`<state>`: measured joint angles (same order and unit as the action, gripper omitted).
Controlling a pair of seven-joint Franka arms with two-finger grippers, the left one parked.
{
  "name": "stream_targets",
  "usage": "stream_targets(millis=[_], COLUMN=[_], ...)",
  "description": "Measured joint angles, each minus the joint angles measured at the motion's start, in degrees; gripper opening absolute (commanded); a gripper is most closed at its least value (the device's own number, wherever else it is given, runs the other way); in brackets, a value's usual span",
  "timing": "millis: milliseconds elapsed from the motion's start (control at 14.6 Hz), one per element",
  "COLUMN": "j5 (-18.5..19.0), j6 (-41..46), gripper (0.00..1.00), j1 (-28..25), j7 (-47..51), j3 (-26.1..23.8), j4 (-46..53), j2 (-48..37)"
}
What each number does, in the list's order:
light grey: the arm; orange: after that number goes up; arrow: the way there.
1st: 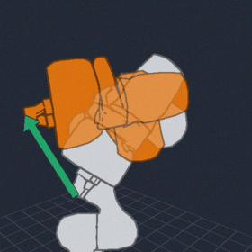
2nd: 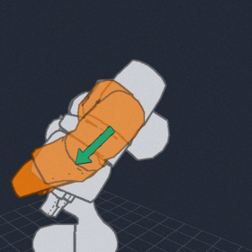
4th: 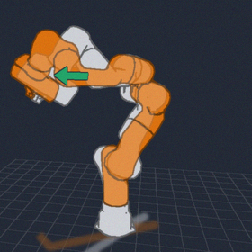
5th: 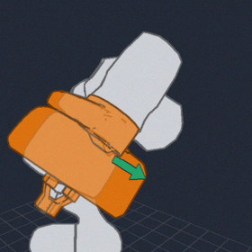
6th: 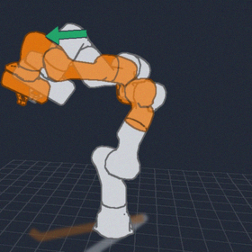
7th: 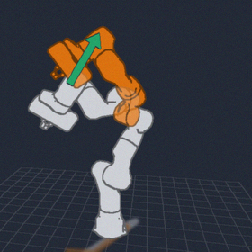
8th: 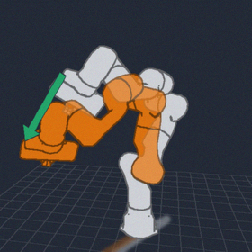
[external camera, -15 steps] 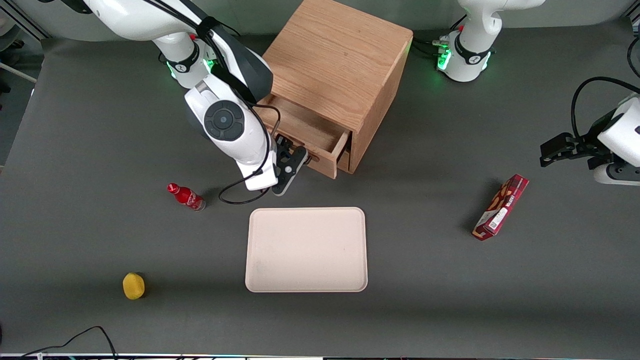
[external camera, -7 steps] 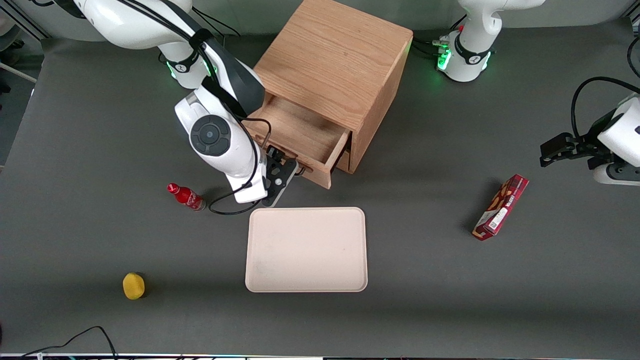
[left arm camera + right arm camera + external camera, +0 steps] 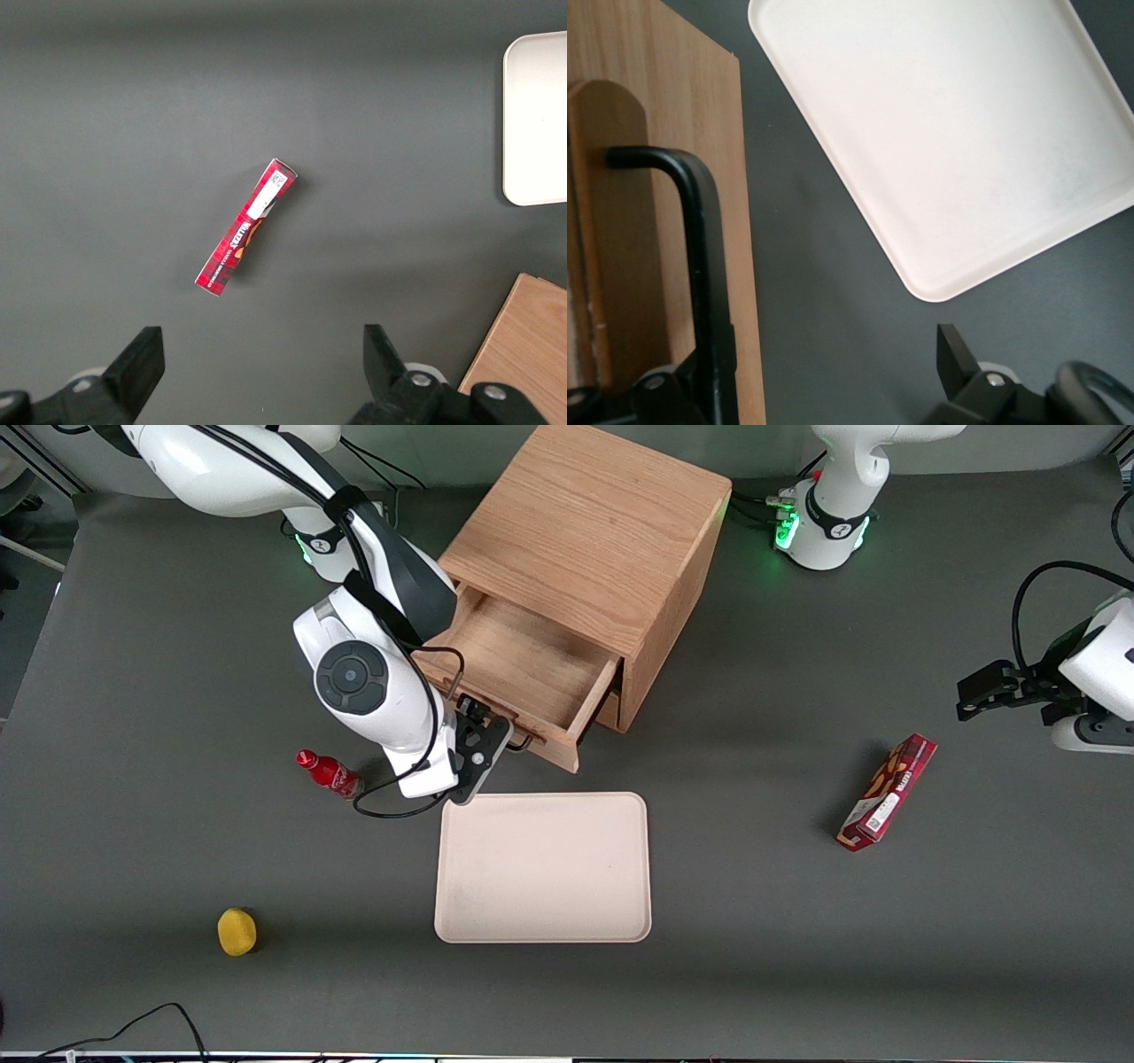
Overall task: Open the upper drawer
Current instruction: 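Pull the upper drawer outward by its handle with the right gripper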
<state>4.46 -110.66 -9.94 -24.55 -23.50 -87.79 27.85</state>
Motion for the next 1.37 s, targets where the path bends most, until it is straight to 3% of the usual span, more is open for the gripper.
stream_targets(millis=[1370], j5=[0.04], j6=[2.73], gripper=[1.0], j1=[0.08], j7=[-3.04], j3=[4.13], j4=[7.62], j2=[4.36])
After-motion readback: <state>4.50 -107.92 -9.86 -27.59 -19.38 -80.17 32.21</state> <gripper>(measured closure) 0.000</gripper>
